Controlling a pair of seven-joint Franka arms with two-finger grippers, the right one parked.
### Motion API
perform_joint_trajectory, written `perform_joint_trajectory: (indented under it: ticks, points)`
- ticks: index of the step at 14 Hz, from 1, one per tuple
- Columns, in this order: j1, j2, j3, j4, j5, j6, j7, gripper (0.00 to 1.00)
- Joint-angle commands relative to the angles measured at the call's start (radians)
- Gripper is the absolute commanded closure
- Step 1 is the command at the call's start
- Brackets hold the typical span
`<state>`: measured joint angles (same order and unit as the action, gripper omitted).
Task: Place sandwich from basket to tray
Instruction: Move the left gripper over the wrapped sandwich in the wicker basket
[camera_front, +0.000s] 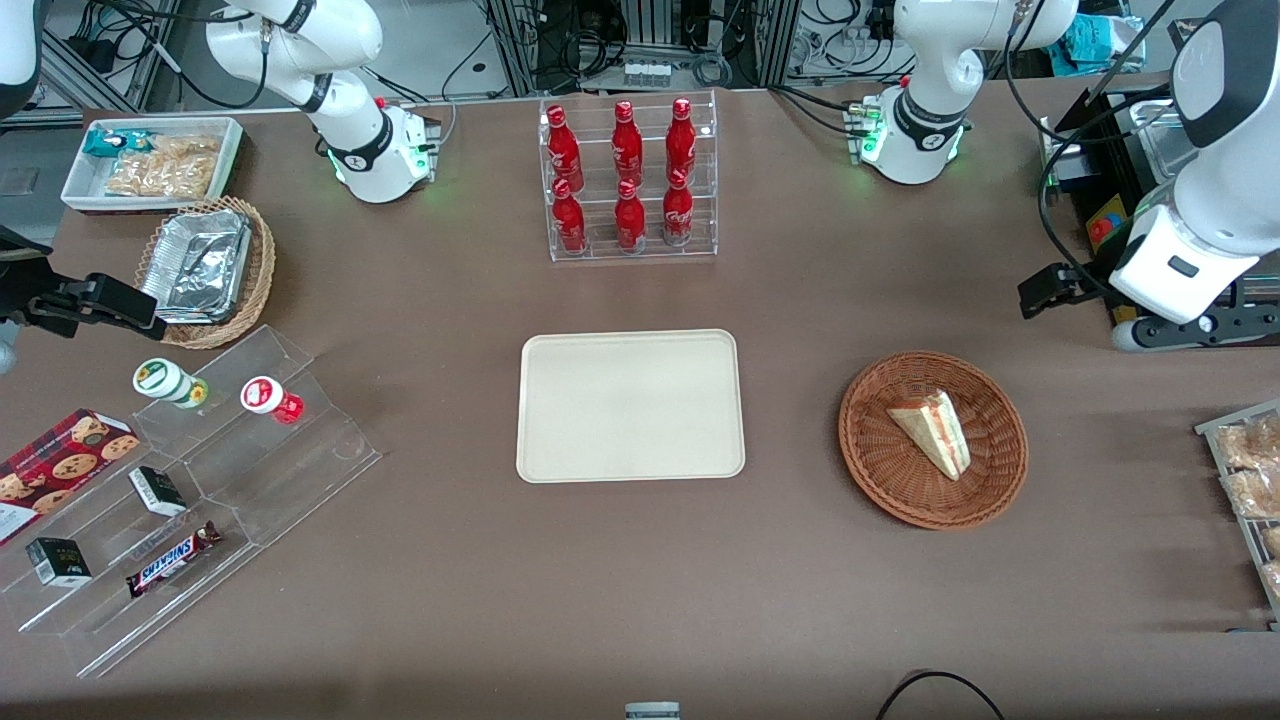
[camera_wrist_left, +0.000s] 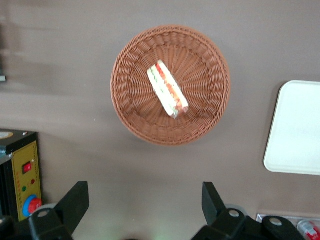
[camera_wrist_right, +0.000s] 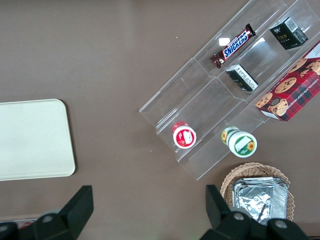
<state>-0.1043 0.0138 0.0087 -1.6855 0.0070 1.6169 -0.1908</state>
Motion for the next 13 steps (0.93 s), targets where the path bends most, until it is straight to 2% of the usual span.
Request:
perform_joint_trajectory:
  ticks: [1,4,6,11,13]
  points:
    - [-0.005,0.017,0.007,0.000,0.005,0.032,0.016,0.00]
    - [-0.008,0.073,0.008,-0.014,0.008,0.008,0.014,0.00]
    - [-0.008,0.092,0.007,-0.081,0.010,0.050,0.017,0.00]
    - [-0.011,0.077,0.007,-0.320,0.011,0.320,0.011,0.00]
    - [-0.011,0.077,0.007,-0.382,0.010,0.418,-0.043,0.00]
